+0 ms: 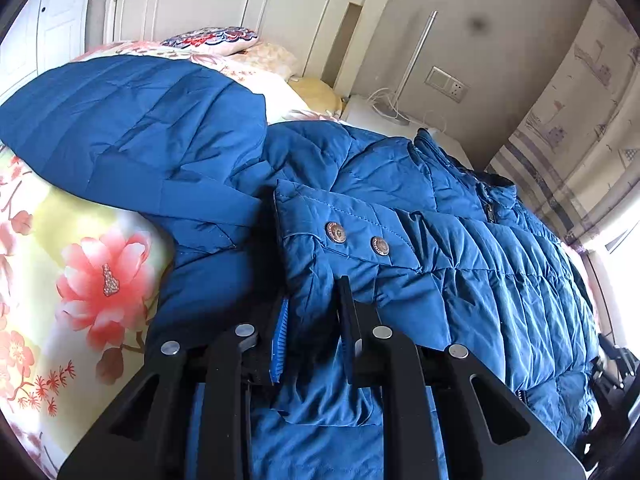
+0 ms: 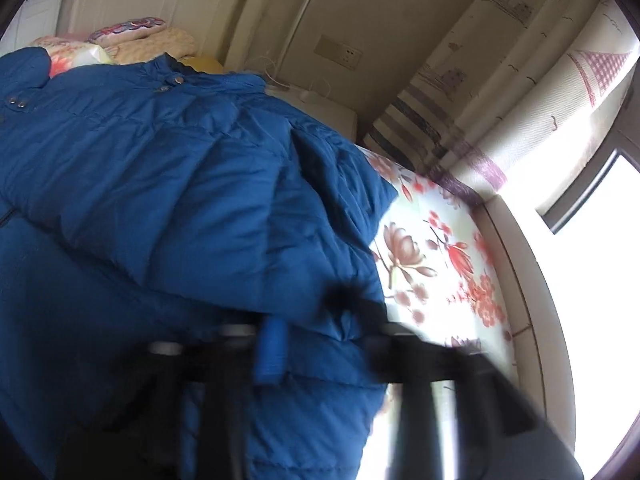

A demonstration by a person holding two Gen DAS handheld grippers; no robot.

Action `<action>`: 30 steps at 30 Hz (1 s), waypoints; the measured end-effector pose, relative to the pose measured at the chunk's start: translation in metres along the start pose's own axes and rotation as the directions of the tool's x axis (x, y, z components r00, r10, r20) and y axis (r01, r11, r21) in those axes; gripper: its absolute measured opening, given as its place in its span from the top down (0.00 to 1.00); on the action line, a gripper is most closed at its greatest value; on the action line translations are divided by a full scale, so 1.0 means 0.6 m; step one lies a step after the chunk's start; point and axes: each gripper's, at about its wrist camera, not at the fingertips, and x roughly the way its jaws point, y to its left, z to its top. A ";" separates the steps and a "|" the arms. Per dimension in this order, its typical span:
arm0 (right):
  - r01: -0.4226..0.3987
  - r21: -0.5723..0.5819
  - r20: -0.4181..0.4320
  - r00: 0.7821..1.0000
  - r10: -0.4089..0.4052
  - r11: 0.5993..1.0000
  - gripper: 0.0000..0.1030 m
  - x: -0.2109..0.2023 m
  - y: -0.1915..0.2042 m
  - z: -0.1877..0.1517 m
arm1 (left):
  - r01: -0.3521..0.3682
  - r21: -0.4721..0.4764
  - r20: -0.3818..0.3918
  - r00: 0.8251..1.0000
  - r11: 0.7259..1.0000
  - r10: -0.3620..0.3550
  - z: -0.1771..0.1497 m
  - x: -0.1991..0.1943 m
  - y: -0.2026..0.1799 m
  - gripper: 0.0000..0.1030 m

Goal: Fold large clothes

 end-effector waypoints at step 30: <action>-0.311 0.579 -0.083 0.897 0.434 0.753 0.73 0.214 -0.165 0.143 | -0.150 0.100 0.033 0.989 0.984 0.148 -0.006 0.003 -0.025 0.85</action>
